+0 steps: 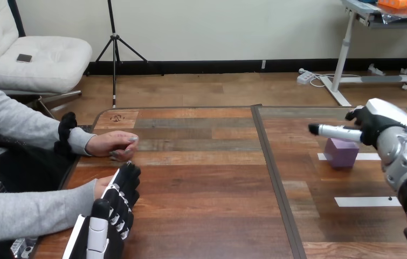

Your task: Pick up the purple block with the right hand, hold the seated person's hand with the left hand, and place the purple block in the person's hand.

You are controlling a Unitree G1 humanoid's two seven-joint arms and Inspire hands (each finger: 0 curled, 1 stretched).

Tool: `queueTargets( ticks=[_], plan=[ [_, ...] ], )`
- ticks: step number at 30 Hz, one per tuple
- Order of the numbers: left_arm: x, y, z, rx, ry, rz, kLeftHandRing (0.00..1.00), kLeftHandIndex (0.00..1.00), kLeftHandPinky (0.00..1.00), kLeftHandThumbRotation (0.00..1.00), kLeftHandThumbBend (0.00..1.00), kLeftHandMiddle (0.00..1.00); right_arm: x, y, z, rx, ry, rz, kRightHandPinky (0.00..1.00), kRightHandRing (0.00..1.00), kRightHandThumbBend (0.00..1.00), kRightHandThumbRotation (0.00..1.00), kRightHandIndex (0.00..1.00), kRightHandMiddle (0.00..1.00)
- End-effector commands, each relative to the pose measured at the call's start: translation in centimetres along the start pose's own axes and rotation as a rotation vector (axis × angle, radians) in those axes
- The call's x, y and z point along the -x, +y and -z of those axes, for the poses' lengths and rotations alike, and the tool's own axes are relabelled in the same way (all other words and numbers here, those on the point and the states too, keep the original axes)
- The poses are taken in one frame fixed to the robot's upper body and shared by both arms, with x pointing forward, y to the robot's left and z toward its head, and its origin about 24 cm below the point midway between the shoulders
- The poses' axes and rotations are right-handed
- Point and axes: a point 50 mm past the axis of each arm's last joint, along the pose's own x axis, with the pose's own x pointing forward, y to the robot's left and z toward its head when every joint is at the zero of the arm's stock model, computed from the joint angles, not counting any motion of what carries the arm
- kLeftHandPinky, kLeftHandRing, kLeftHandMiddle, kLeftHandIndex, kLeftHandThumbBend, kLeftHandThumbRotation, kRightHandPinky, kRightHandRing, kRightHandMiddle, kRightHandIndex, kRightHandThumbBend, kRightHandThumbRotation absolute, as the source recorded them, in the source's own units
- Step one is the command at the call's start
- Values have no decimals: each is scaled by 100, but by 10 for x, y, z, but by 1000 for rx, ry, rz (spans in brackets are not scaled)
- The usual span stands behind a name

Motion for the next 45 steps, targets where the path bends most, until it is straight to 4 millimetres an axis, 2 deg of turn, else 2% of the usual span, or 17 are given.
queueTargets(
  ticks=[1, 13, 24, 31, 45],
  plan=[
    [-2, -6, -7, 31, -43, 14, 100, 94, 100, 100, 84, 97, 0, -6, -19, 8, -49, 16, 60, 74, 94, 84, 87, 83],
    [-2, -7, -7, 36, -35, 24, 100, 92, 100, 100, 83, 96, 1, 7, -22, 56, -85, -30, 60, 74, 90, 87, 86, 81],
    [-3, -7, -6, 48, -45, 15, 99, 88, 100, 100, 81, 94, 2, 18, -23, 58, -131, -80, 63, 76, 87, 87, 85, 81],
    [-3, -7, -6, 49, -48, 22, 99, 87, 100, 100, 81, 94, 3, 29, -21, 46, -162, -113, 65, 77, 89, 86, 85, 82],
    [-4, -7, -8, 37, -46, 28, 99, 87, 100, 100, 83, 94, 5, 42, -22, 94, -198, -159, 62, 73, 89, 85, 83, 78]
  ],
)
